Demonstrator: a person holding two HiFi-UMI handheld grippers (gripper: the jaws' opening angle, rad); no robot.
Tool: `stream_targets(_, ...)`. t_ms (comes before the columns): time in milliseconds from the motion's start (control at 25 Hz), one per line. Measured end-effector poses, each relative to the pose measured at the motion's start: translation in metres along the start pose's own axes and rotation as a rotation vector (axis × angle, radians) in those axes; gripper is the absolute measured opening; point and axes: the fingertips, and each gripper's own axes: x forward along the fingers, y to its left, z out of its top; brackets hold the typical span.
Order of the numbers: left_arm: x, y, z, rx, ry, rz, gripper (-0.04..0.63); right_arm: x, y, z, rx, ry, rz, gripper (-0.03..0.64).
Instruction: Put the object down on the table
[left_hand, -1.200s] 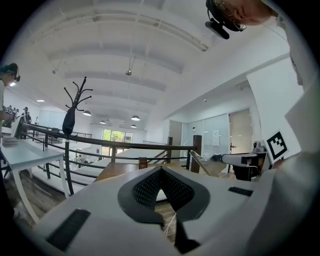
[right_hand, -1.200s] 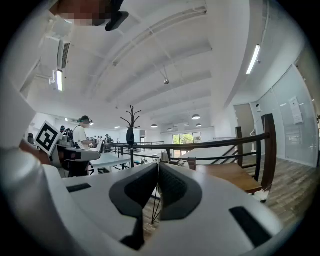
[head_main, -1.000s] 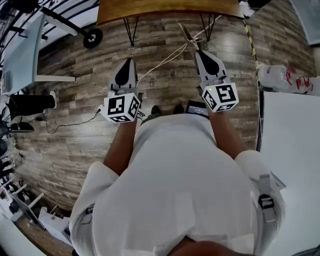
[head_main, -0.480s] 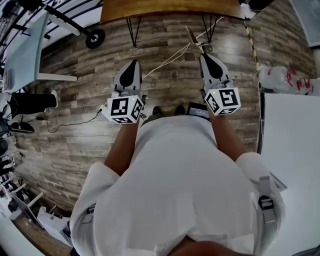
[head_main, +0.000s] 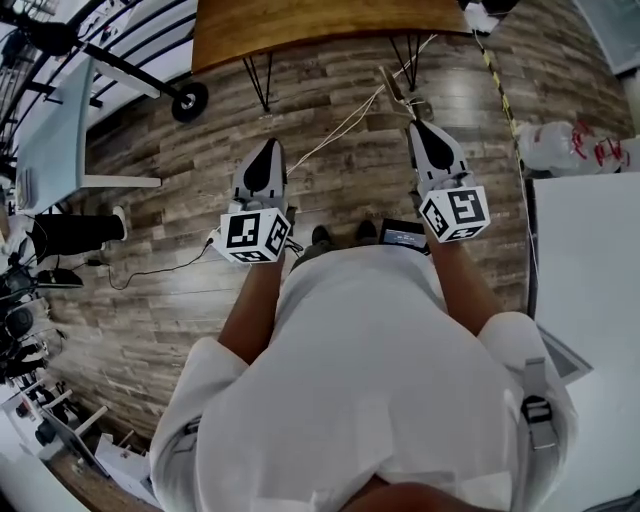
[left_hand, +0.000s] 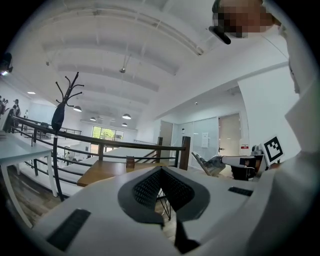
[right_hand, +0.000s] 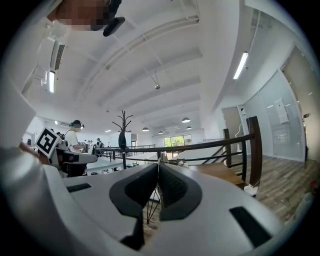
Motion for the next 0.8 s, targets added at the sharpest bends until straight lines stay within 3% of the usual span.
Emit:
stream_targets(440, 0.024, -0.060, -0.011, -0.020, 0.033, -0.058, 0.014, -0.034, -0.035, -0.008, 0.028, 0.008, 0.026, 0.028)
stream_targets(800, 0.039, -0.068, -0.020, -0.041, 0.052, -0.060, 0.012, -0.033, -0.061, -0.019, 0.053, 0.009, 0.026, 0.028)
